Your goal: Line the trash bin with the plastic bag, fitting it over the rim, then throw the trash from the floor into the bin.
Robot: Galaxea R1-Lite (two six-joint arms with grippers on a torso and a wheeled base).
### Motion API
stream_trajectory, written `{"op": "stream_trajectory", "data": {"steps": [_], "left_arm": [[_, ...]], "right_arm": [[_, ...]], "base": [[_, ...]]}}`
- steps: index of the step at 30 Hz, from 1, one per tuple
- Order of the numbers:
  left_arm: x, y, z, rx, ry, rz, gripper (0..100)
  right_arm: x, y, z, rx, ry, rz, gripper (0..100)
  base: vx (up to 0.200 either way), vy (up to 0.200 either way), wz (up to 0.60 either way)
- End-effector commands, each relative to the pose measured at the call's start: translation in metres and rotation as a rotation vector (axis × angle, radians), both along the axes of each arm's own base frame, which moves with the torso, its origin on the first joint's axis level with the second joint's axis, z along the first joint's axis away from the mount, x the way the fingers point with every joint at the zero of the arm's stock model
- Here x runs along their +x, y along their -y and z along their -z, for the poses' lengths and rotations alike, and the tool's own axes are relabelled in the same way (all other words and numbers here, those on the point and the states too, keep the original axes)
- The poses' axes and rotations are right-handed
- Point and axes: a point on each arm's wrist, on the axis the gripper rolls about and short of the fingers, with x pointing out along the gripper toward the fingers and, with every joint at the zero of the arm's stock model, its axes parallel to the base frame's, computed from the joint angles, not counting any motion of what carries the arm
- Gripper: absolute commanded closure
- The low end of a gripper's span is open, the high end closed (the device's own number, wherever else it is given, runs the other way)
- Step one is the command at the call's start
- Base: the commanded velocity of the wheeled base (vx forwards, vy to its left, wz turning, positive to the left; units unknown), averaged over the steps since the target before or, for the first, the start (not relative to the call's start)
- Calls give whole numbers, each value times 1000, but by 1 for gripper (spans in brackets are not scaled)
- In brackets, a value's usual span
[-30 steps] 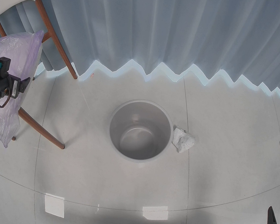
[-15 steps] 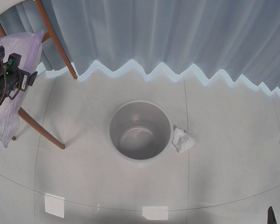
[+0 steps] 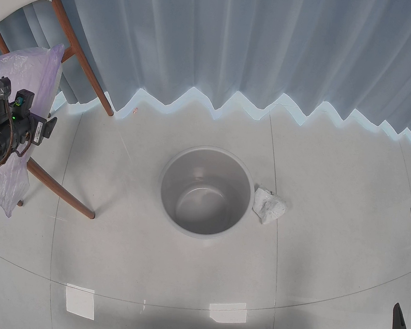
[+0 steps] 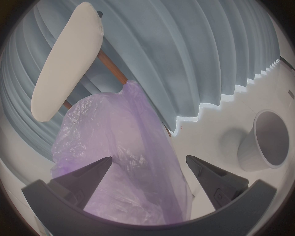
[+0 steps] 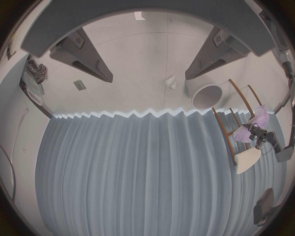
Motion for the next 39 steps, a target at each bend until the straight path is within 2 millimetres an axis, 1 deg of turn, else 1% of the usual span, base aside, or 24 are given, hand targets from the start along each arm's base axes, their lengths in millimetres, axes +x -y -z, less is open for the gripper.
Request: {"op": "stream_trajectory", "data": {"steps": [1,4,5,13,18,27,30,33,39], "left_arm": [[-2,0,-1,1,3,-21,0],[-3,-1,1,1,-3,-28,0],[-4,-1,2,1,-8,-28,100],[-6,-1,7,1,-23,-33,100],[-11,-5,4,0,-15,-65,100],[-30,-5,-9,-26,42,-69,100],[-34,-1,-12,-74,62,-34,100],[-34,0,-14,-108,75,18,100],[-34,0,-14,-153,84,56,100]], "right_arm": [[0,0,5,0,1,0,0],[0,0,5,0,1,0,0],[0,0,5,0,-1,0,0],[0,0,5,0,-1,0,0],[0,0,5,0,-1,0,0],[0,0,5,0,1,0,0],[0,0,5,0,1,0,0],[0,0,5,0,1,0,0],[0,0,5,0,1,0,0]], "base": [[0,0,0],[0,0,0],[0,0,0],[0,0,0],[0,0,0],[0,0,0],[0,0,0],[0,0,0],[0,0,0]]}}
